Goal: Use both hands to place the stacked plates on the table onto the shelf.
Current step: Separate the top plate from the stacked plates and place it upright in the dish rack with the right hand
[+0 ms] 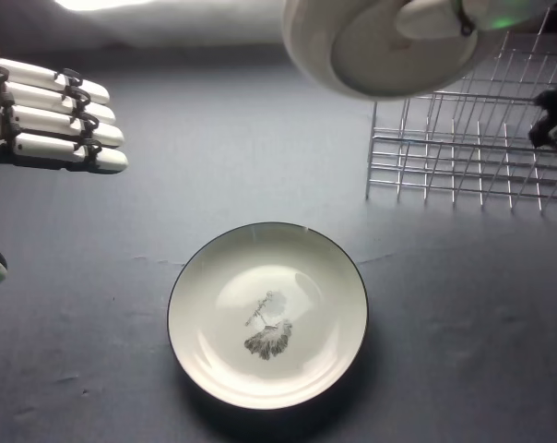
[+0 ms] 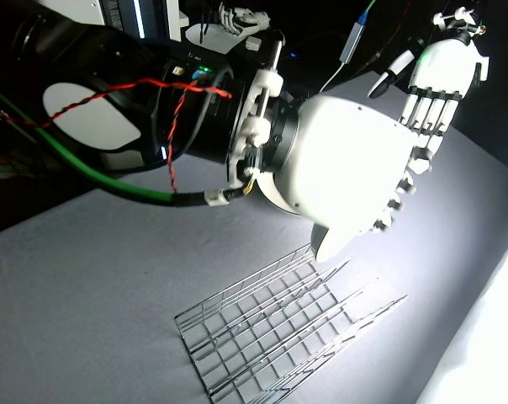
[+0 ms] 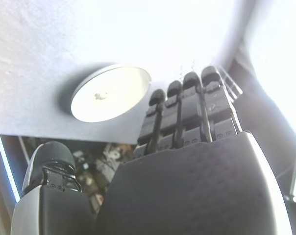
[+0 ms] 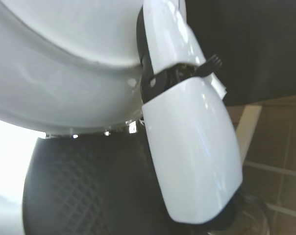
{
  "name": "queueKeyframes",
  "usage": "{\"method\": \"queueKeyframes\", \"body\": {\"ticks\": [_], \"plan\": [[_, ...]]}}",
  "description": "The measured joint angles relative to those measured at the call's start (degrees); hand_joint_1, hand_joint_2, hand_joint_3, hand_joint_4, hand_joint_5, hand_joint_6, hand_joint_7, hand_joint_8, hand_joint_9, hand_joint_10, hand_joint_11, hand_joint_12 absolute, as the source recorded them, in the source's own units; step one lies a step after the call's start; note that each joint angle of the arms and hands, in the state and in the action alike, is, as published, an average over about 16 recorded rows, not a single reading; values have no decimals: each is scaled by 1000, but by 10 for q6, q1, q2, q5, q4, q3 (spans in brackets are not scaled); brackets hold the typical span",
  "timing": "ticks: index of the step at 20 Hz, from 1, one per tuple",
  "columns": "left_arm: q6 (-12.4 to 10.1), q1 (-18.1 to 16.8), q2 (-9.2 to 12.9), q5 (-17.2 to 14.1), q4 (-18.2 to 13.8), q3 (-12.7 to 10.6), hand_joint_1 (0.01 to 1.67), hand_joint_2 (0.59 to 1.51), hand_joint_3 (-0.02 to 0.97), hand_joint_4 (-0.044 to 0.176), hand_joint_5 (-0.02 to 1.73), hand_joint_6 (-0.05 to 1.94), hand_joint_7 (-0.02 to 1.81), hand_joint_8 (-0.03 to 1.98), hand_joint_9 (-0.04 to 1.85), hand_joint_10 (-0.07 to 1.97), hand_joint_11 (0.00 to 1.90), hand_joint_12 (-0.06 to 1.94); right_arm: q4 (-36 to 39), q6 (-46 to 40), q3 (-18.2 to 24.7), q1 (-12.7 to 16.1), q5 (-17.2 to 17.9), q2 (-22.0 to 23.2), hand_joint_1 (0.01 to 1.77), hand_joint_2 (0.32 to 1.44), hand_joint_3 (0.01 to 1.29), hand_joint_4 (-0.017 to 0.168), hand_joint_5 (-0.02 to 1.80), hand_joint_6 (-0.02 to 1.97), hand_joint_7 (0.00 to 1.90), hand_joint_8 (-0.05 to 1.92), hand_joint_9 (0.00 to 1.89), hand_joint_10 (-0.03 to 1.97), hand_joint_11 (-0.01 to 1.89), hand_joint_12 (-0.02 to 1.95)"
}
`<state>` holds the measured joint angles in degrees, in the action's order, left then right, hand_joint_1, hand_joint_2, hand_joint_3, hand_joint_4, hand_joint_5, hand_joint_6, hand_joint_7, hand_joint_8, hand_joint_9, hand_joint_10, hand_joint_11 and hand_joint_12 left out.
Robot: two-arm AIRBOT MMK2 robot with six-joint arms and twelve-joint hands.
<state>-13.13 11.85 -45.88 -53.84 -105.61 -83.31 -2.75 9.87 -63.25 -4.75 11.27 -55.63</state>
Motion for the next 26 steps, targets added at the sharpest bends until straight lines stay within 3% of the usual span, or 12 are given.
{"method": "queueKeyframes", "body": {"ticks": [11,19,26], "plan": [[0,-1,-1,4,-2,9,14,1068,21,-3,18,21,16,15,22,8,16,12,-6,1,-34,-14,0,20,1363,1093,12,-7,720,1389,847,1137,881,1196,834,1388],[-1,10,-7,-6,-3,15,14,1064,21,-3,20,21,16,14,22,9,16,12,-1,0,-47,-61,21,35,1356,1099,12,-7,708,1421,830,1157,859,1221,811,1410],[6,47,-18,-15,9,29,14,1062,21,-3,20,20,15,14,21,9,16,13,5,0,-61,-110,45,38,1341,1103,12,-7,699,1433,828,1147,860,1200,791,1419]]}}
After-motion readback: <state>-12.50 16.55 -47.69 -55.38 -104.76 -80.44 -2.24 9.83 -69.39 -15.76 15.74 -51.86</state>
